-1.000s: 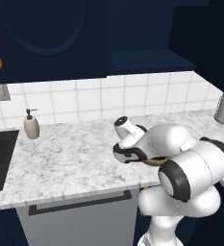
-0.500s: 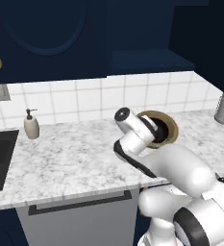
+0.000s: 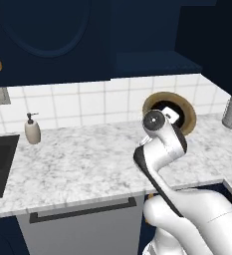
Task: Pick up the bowls on the counter and stack them on top of one another in the open cabinet. Place the smaller bowl on top of the larger bowl.
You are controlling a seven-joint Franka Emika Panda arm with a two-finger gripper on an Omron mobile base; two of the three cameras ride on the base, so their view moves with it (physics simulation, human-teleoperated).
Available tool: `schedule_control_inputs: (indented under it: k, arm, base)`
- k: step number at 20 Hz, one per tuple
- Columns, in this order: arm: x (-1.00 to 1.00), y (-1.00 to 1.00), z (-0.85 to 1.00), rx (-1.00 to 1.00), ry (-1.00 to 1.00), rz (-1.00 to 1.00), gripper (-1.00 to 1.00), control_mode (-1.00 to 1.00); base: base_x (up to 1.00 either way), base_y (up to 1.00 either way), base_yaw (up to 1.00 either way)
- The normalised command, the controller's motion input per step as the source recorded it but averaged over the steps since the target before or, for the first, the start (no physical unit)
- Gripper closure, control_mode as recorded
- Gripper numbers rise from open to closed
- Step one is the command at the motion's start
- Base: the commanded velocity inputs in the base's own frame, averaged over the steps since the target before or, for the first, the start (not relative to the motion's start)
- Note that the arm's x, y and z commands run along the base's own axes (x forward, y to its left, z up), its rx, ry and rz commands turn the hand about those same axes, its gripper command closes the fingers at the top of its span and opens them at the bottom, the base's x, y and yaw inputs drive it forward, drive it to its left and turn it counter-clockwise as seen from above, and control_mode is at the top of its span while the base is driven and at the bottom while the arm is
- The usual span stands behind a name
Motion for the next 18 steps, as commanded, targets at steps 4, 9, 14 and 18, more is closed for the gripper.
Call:
schedule_control_inputs:
  k: [4,9,14,18]
  arm:
    - [-0.51,-0.06,1.00,-0.08,0.00,0.22,1.00,-1.00]
    - [-0.55,-0.06,1.00,-0.06,0.05,0.18,1.00,-1.00]
    - [-0.42,-0.08,1.00,-0.01,0.09,0.16,1.00,-1.00]
    - [0.13,-0.02,1.00,-0.01,0.03,0.21,1.00,-1.00]
  base:
    - [0.00,0.00,0.00]
    - [0.00,0.00,0.00]
    - [0.00,0.00,0.00]
    - [0.00,0.00,0.00]
